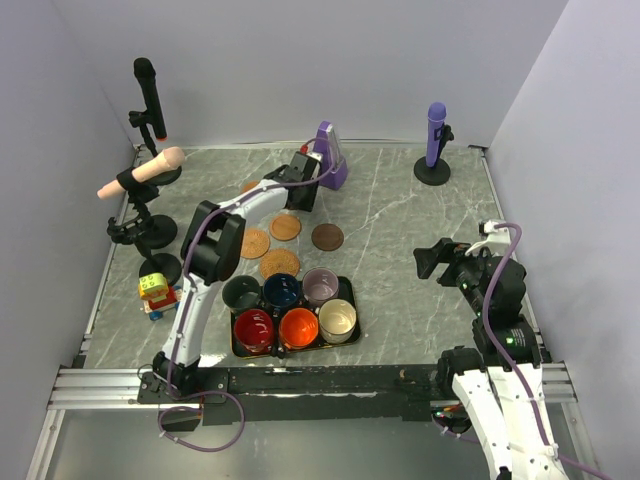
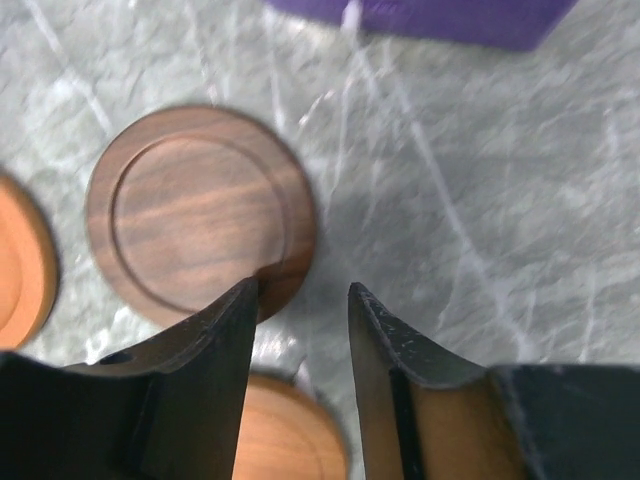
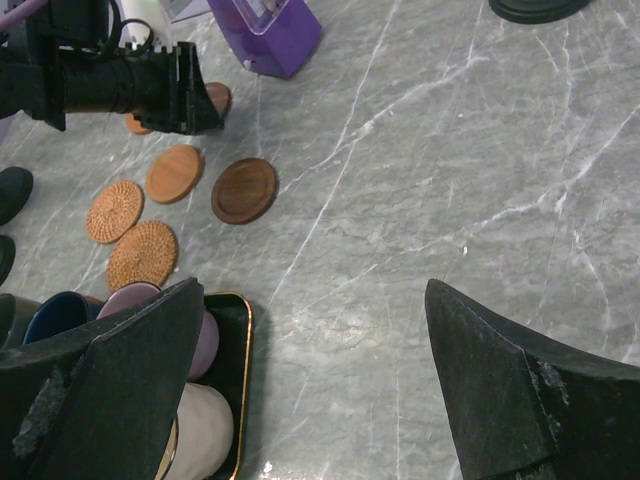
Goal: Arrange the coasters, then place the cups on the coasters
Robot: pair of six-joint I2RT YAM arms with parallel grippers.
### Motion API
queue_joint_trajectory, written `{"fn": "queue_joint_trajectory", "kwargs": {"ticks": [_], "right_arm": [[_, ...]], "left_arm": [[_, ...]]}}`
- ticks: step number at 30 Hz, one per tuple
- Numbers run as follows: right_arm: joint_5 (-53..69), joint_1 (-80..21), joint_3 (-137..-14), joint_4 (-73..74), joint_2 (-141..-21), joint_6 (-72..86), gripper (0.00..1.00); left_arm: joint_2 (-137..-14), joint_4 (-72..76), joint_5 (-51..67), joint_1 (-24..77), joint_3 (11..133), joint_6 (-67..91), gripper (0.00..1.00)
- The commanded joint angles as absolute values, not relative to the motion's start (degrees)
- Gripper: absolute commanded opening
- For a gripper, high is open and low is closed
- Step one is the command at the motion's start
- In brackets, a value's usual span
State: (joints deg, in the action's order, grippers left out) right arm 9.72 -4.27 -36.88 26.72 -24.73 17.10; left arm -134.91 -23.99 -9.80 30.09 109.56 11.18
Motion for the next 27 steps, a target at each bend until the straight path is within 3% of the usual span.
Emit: {"fn": "queue_joint_trajectory", "kwargs": {"ticks": [1, 8, 27], "right_arm": [[9.2, -4.0, -39.3, 26.5, -23.3, 17.3, 0.98], [9.2, -4.0, -39.1, 26.5, -23.2, 17.7, 0.98], [8.7, -4.0, -39.5, 27.2, -22.9, 17.5, 0.98]], "left_arm": [[-131.1, -26.8, -10.5, 30.3, 103.8, 12.0, 0.46], [-127.7, -25.0, -12.1, 30.3, 97.5, 12.3, 0.44], [-127.4, -25.2, -17.1, 27.9, 95.6, 12.2, 0.45]]}}
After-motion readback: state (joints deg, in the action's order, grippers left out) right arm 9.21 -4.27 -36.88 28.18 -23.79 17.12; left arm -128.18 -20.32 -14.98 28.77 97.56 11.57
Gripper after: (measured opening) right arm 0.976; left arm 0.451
